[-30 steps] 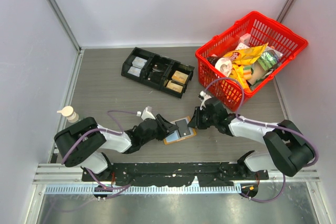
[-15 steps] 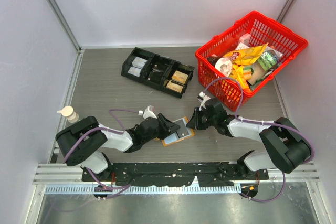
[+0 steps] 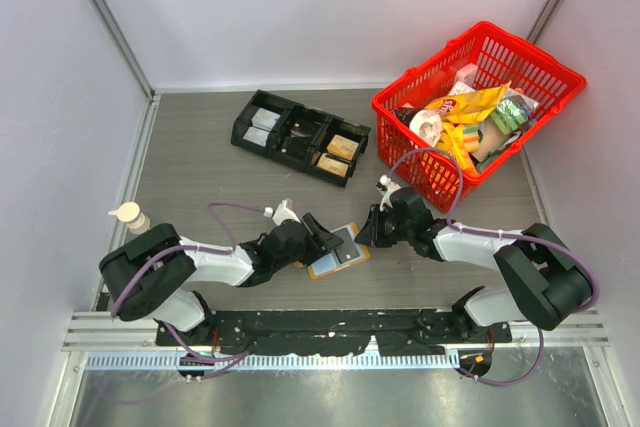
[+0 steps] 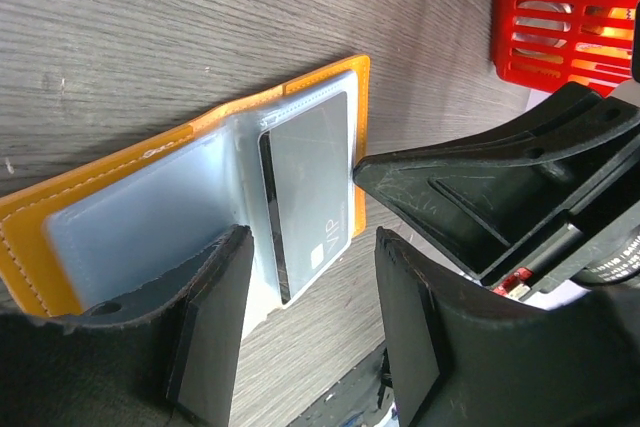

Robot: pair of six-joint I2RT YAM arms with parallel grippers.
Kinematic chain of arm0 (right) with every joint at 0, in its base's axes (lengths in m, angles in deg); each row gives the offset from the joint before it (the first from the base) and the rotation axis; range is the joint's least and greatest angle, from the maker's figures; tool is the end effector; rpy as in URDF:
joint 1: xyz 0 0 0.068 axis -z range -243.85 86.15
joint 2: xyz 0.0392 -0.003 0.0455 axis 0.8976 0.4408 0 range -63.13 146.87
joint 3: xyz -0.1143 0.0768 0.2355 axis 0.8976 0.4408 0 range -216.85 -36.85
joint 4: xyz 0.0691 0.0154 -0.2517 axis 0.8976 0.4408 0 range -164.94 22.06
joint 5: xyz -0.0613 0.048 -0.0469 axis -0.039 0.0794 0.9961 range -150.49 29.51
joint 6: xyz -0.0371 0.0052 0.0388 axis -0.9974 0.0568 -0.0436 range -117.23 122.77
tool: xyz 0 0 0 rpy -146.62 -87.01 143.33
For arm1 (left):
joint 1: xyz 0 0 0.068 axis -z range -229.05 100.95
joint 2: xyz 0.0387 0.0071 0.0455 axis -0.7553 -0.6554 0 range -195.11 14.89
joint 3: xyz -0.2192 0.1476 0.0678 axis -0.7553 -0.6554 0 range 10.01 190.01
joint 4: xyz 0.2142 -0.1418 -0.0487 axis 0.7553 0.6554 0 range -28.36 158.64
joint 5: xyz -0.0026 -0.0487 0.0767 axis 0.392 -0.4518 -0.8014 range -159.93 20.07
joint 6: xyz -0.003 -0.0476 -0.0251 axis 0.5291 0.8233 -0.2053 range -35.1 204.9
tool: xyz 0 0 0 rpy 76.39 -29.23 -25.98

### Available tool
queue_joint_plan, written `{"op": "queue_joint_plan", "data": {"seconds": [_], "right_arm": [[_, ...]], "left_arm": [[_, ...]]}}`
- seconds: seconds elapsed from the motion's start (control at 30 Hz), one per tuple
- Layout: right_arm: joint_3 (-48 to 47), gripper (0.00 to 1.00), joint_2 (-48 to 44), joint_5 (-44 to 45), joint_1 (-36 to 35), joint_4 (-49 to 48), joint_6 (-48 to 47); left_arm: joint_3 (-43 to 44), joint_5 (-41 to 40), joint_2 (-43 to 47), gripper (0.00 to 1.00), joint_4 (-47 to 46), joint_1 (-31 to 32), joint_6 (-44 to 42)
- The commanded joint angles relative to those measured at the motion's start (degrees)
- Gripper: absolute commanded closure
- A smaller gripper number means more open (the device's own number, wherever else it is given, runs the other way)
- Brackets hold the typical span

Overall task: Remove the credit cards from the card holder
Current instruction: Remove the credit card from the card holder.

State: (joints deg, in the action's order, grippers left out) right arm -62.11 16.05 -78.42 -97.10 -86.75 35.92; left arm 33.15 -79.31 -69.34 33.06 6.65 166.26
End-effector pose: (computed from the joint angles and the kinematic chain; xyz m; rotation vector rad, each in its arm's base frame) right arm 0.1974 0.1426 0.1378 -0.1738 2.4485 0.9185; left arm 0.1493 -0.2086 0.1321 -0.6353 2.3055 -1.1476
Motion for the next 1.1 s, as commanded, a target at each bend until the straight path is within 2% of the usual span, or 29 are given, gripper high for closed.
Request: {"op": "queue_joint_plan", "data": {"seconds": [0.0, 0.27, 0.8, 1.07], "right_arm": [[1.3, 0.88, 0.5, -0.1, 0.0, 1.6, 0.8], [1.7, 0.87, 0.4, -0.1, 0.0, 1.3, 1.0], [2.1, 0.88, 1.1, -0.5, 0.0, 0.3, 1.3], [2.2, 0.88, 0.8, -0.3, 0.1, 0.5, 1.4]], "left_arm": [[2.3, 0.4, -2.9, 0.44, -0.7, -0.1, -2.2], [3.8, 2.1, -5.3, 0.47, -3.1, 0.0, -3.7], [-1.1, 1.2, -0.2, 0.59, -12.8, 0.0, -2.3], [-2.2, 1.1, 0.3, 0.62, -13.0, -0.1, -0.4]]}}
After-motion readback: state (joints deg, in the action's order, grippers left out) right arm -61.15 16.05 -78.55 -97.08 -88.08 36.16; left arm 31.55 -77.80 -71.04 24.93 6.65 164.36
